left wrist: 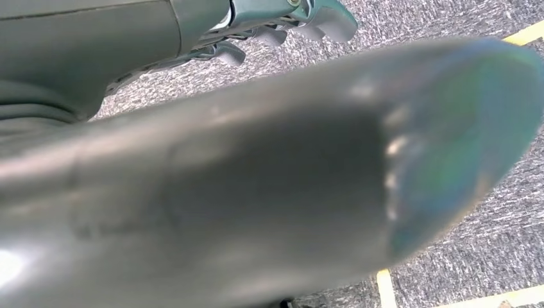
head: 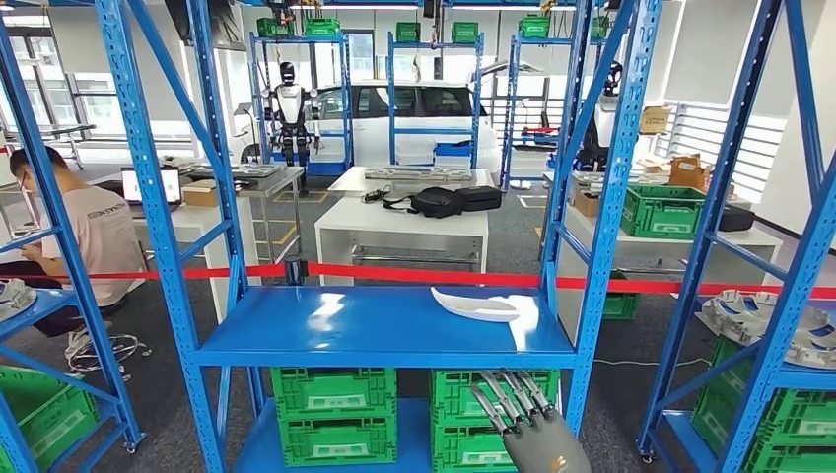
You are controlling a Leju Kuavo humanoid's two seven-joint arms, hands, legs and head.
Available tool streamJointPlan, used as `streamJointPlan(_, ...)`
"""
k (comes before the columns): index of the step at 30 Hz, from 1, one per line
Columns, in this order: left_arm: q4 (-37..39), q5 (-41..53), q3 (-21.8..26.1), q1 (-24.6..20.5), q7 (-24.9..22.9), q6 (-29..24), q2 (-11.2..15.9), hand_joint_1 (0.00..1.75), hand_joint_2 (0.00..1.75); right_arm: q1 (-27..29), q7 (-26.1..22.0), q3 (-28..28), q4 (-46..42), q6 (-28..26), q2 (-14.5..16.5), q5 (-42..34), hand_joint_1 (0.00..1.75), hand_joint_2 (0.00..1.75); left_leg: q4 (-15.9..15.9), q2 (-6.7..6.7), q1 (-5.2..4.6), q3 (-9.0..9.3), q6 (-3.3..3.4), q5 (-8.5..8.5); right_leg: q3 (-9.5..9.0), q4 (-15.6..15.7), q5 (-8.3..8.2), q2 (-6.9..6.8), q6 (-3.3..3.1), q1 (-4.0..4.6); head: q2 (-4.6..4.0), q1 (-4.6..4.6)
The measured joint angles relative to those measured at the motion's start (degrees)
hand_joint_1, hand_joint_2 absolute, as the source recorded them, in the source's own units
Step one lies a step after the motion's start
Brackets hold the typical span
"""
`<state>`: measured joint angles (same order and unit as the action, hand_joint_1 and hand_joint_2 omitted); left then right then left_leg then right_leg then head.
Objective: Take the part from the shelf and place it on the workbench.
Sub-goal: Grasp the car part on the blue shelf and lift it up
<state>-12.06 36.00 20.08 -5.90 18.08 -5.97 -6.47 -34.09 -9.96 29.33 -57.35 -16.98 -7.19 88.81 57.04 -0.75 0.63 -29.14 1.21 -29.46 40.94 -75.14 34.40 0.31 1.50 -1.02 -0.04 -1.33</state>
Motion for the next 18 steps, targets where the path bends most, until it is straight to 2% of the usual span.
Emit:
streamJointPlan(1,0.02,0.00,0.04,0.00,0.01,0.00,-0.01,0.00,0.00,0.04,0.64,0.02,0.06,-0.06,0.00,0.06,0.00,0.00,0.13,-0.04,0.16,0.12,-0.22,-0.24,0.30,0.92,-1.75,-0.01,0.16,-0.19,0.00,-0.01)
streamJointPlan(3,0.04,0.00,0.20,-0.01,0.02,-0.01,-0.05,0.00,0.00,0.08,1.70,0.03,0.09,-0.19,0.00,0.29,0.00,0.00,0.57,-0.12,0.57,0.45,-0.96,-1.01,-1.89,7.91,-6.78,-0.08,0.60,-0.56,0.00,-0.01)
streamJointPlan(4,0.04,0.00,0.30,-0.03,0.03,-0.02,-0.02,0.00,0.00,0.08,2.09,0.04,0.13,-0.22,0.00,0.45,0.00,0.00,0.83,-0.17,0.66,0.42,-1.40,-1.41,-3.23,11.19,-8.32,-0.08,0.79,-0.54,-0.01,-0.05)
streamJointPlan(5,0.04,0.01,0.38,-0.08,0.03,-0.03,0.00,0.00,0.00,0.08,2.38,0.05,0.16,-0.24,0.00,0.61,0.00,0.00,1.11,-0.22,0.66,0.41,-1.82,-1.76,-4.24,13.58,-8.93,-0.07,0.85,-0.47,-0.01,-0.09)
streamJointPlan(7,0.07,0.02,0.55,-0.16,0.04,-0.04,0.04,0.00,0.00,0.19,2.83,0.07,0.24,-0.19,-0.01,0.87,0.00,0.00,1.23,-0.28,0.50,0.11,-2.51,-2.01,-4.70,14.79,-8.25,0.00,0.16,-0.23,-0.01,0.01)
streamJointPlan(10,0.10,0.06,0.82,-0.21,0.03,-0.03,0.01,0.00,0.00,0.33,3.08,0.07,0.23,-0.13,-0.06,1.05,0.00,0.00,0.98,-0.14,0.62,0.33,-3.33,-2.25,-4.71,15.02,-7.64,0.13,-1.36,-0.21,0.01,0.32)
streamJointPlan(11,0.10,0.07,0.86,-0.28,0.04,-0.02,0.02,0.00,0.00,0.28,3.09,0.07,0.22,-0.11,-0.08,1.07,0.00,0.00,1.86,0.02,0.65,-0.01,-3.56,-2.67,-5.02,15.10,-7.46,0.13,-1.83,-0.25,0.01,0.45)
streamJointPlan(12,0.09,0.07,0.87,-0.37,0.05,-0.02,0.01,0.00,0.00,0.23,3.09,0.07,0.21,-0.10,-0.07,1.08,0.00,0.00,4.04,0.18,0.66,-1.11,-3.75,-3.54,-5.43,15.22,-7.25,0.09,-2.27,-0.30,0.01,0.52)
streamJointPlan(13,0.09,0.07,0.88,-0.43,0.06,-0.02,-0.01,0.00,0.00,0.22,3.09,0.07,0.21,-0.08,-0.07,1.09,0.00,0.00,7.44,0.34,0.64,-3.08,-3.84,-4.67,-5.79,15.29,-7.03,0.03,-2.63,-0.27,0.00,0.58)
streamJointPlan(15,0.13,0.10,0.89,-0.43,0.03,-0.02,-0.04,0.00,0.00,0.34,3.11,0.07,0.25,0.01,-0.05,1.10,0.00,0.00,15.52,0.43,0.58,-8.30,-3.87,-6.77,-6.30,15.32,-6.55,-0.03,-3.09,-0.02,0.00,0.62)
streamJointPlan(16,0.14,0.14,0.90,-0.37,-0.01,-0.02,-0.04,0.00,0.00,0.46,3.18,0.07,0.26,0.05,-0.04,1.11,0.00,0.00,17.93,0.43,0.53,-10.33,-3.75,-6.67,-6.59,15.31,-6.29,0.00,-3.21,0.13,0.00,0.62)
streamJointPlan(17,0.15,0.22,0.91,-0.31,-0.04,-0.02,-0.04,0.00,0.00,0.57,3.34,0.07,0.27,0.09,-0.04,1.11,0.00,0.00,18.17,0.43,0.43,-11.35,-3.51,-5.32,-7.00,15.31,-5.99,0.05,-3.27,0.27,0.00,0.63)
streamJointPlan(18,0.15,0.33,0.92,-0.29,-0.08,-0.02,-0.04,0.00,0.00,0.65,3.58,0.07,0.28,0.10,-0.04,1.11,0.00,0.00,16.12,0.43,0.27,-11.23,-3.14,-2.88,-7.54,15.31,-5.63,0.10,-3.31,0.40,0.00,0.63)
